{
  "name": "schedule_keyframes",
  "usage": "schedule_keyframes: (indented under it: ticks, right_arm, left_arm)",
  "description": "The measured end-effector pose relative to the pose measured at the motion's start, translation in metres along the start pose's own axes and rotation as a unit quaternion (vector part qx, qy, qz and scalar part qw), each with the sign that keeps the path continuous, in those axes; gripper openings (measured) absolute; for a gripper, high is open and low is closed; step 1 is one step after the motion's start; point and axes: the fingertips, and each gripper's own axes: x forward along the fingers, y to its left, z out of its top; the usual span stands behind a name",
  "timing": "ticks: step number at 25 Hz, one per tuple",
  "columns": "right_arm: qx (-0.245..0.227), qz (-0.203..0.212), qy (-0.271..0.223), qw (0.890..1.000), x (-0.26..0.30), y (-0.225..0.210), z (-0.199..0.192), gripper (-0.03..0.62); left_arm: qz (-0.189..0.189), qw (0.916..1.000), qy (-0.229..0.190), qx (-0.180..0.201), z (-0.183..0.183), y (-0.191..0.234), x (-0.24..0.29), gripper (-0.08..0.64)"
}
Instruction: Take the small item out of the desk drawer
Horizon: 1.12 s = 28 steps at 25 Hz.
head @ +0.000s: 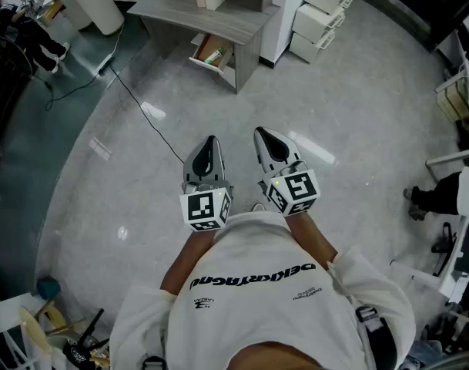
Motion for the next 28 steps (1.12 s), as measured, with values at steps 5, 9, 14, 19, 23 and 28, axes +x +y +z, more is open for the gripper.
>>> schedule_keyframes:
  ticks: [5,9,14,19,23,28]
  right_arm:
    - [0.020,0.022,0.001,1.000,-0.009,-0.020,0.003,0.031]
    - [0.009,0.027,0.003,1.000,-0.023,-0.037,0.000,0.031]
    - [0.010,0.032,0.007,0.999,-0.025,-0.048,-0.008,0.031]
    - [0.009,0.037,0.012,0.999,-0.017,-0.055,-0.014,0.031]
    - [0.001,0.037,0.016,0.999,-0.001,-0.063,-0.020,0.031]
    - [-0.008,0.030,0.022,0.999,0.037,-0.079,-0.024,0.031]
  left_arm:
    - [0.009,1.0000,0.003,-0.002,-0.001,-0.020,0.010,0.015]
    - [0.018,0.9998,0.011,-0.006,-0.011,-0.044,0.011,0.015]
    - [0.019,0.9994,0.028,-0.007,-0.026,-0.058,0.013,0.015]
    - [0.027,0.9991,0.031,-0.013,-0.031,-0.053,0.027,0.015]
    - [0.026,0.9992,0.026,-0.014,-0.038,-0.046,0.044,0.015]
    - [0.023,0.9993,0.023,-0.017,-0.045,-0.022,0.082,0.015]
